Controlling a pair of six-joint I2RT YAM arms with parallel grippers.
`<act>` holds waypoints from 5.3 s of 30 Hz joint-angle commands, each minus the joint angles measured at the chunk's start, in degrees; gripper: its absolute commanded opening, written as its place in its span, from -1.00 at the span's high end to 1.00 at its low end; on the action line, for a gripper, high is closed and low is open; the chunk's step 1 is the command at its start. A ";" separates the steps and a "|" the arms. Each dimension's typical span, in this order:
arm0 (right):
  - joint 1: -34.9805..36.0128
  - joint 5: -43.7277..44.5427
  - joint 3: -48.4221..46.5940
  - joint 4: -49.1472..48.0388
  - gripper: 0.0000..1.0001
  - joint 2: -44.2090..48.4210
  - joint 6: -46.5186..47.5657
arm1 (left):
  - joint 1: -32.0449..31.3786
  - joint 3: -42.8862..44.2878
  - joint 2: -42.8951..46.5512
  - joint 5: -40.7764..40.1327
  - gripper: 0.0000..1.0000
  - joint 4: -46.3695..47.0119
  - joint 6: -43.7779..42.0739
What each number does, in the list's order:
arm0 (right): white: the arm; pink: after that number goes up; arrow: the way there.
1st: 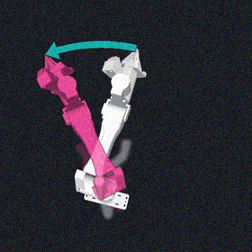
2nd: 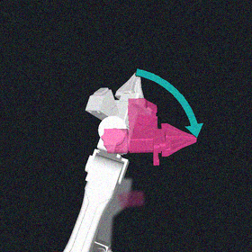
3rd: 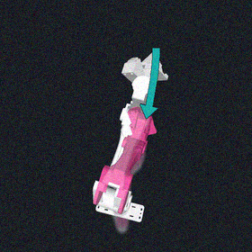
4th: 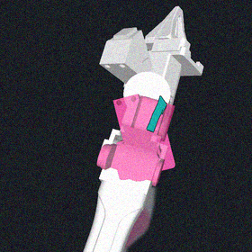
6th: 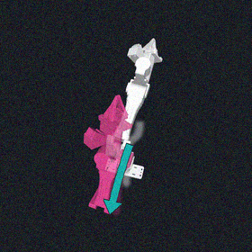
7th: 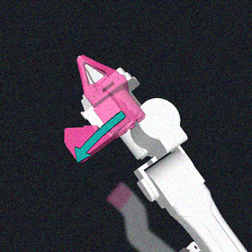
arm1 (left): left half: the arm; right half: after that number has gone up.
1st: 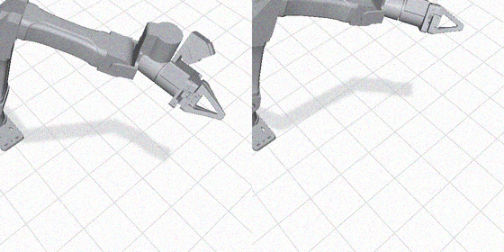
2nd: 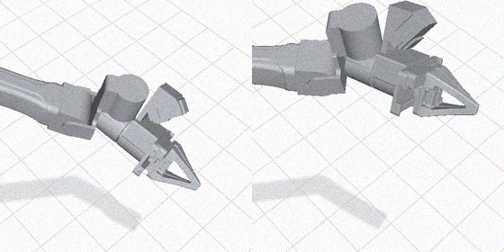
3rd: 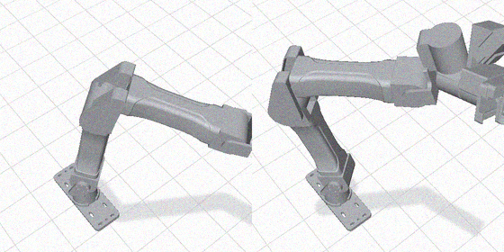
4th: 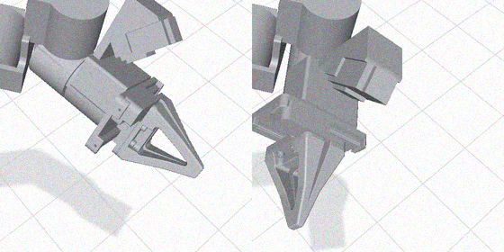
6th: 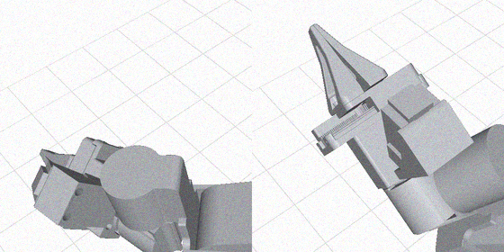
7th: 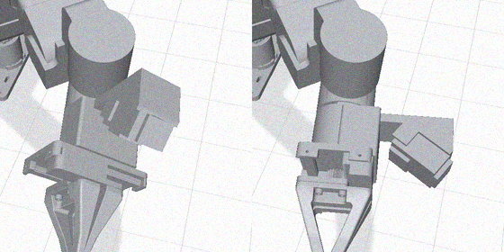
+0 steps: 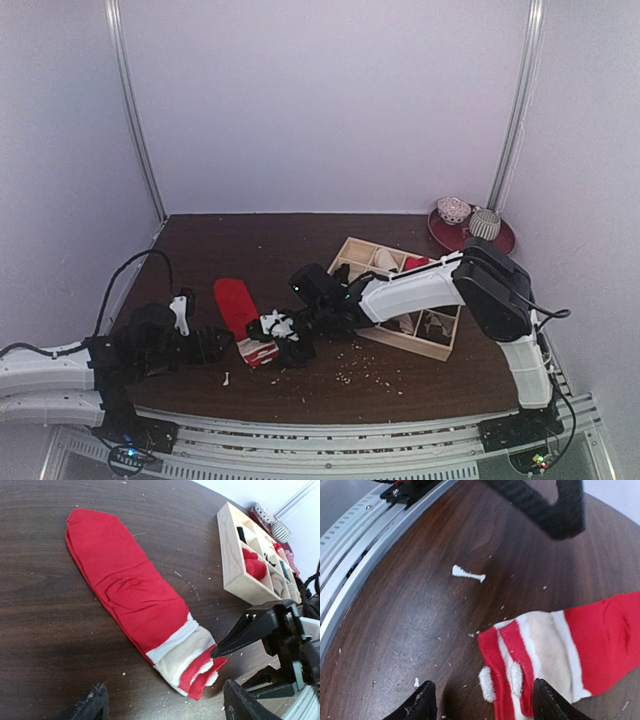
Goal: Roll the socks
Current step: Pick up the pair of socks from the center of the board, then roll a pair of socks at the center of the board.
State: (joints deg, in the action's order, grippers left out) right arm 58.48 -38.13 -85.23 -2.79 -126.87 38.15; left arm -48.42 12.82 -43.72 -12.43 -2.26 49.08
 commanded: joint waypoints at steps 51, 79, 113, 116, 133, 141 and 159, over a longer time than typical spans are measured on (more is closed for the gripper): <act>-0.75 -9.78 -0.73 22.91 0.67 -4.03 -37.47 | -21.10 -7.61 -42.03 5.61 -0.20 61.07 -40.74; -0.75 -4.09 28.45 -17.99 0.04 21.53 -25.79 | -19.17 -0.12 -35.74 2.92 1.00 29.47 -18.23; 1.36 1.58 10.80 -3.77 0.68 1.73 -23.03 | -11.43 1.03 -25.72 12.87 0.48 23.11 -16.97; 0.55 -1.15 10.95 -2.56 0.70 1.57 -30.64 | -11.43 0.09 -16.64 8.60 -0.11 20.71 -21.20; -2.34 -13.79 6.11 0.43 0.73 -2.35 -70.91 | -12.10 -9.78 -15.95 11.32 -0.48 43.71 -37.60; -2.23 -14.51 8.46 -1.25 0.73 -1.14 -73.18 | -12.48 -6.63 -30.29 13.29 -0.44 50.97 -39.95; -1.97 -16.37 12.75 -4.55 0.74 1.18 -74.54 | -12.57 -5.17 -44.59 16.35 0.46 57.23 -37.16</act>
State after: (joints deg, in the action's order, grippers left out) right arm 56.01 -54.81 -74.43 -9.63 -126.98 -35.94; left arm -60.75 6.37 -86.32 2.74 51.59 11.68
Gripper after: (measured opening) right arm 0.133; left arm 0.333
